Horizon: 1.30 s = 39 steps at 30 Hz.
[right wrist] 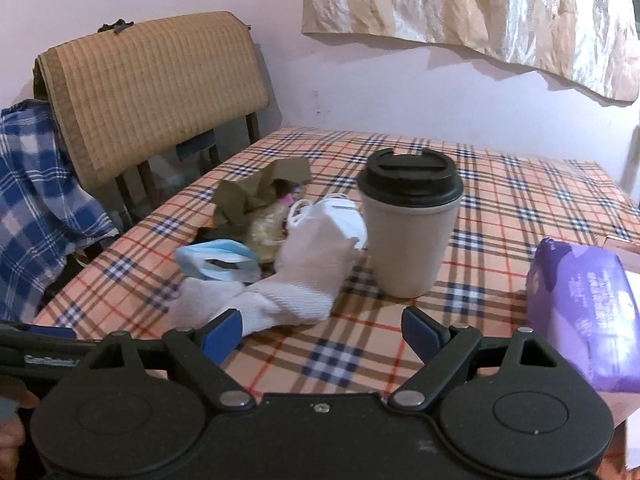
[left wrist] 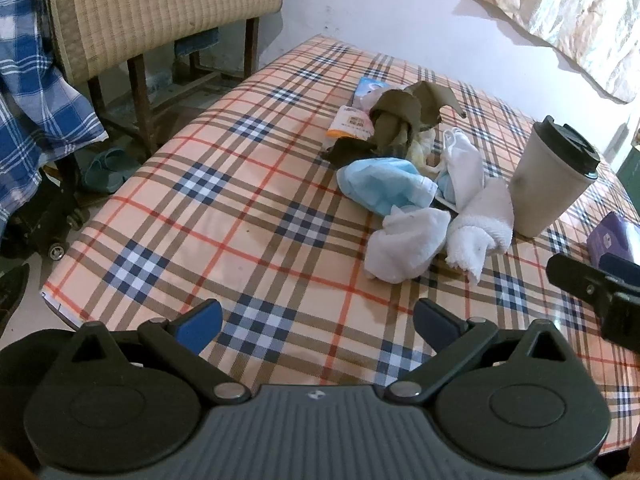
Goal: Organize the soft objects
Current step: 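Grasp the white sock with the left gripper while the right gripper grasps the white towel sock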
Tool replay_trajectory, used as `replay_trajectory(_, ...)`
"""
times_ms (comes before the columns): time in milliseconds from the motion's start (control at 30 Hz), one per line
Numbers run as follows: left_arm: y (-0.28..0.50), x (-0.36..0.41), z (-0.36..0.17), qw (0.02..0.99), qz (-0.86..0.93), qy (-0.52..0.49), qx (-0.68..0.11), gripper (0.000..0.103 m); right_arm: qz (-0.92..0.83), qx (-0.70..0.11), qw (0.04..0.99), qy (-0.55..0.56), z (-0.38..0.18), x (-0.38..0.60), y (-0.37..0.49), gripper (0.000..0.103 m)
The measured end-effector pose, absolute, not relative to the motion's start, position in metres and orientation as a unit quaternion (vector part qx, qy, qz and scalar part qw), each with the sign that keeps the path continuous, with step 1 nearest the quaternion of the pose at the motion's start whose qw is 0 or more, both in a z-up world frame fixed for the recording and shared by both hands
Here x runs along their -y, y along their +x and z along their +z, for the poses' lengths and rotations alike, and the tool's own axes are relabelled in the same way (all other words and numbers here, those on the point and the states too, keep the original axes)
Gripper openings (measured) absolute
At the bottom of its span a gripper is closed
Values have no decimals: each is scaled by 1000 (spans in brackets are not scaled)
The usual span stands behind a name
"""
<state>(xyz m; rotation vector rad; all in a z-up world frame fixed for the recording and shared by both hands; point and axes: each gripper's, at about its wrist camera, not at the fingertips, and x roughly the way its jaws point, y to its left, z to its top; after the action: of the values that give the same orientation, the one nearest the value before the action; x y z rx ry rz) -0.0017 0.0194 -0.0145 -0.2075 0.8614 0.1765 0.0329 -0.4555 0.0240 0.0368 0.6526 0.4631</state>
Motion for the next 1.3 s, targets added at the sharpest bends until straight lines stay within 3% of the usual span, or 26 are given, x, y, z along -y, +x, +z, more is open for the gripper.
replay_trajectory(1100,60,-2,-35,908,49,-108,-403,103,201,-330,922,33,20,466,31,101)
replay_trajectory(1167,66,2,-39,907,39,-109,-405,97,197,-331,922,34,20,468,32,101)
replay_trajectory(1233,68,6,-45,907,27,-104,-408,81,194,-334,922,36,19,469,33,101)
replay_trajectory(1267,65,10,-45,910,24,-91,-404,72,192,-336,921,38,19,470,34,101)
replay_trajectory(1300,63,12,-45,912,19,-84,-402,52,193,-338,921,39,18,470,35,101)
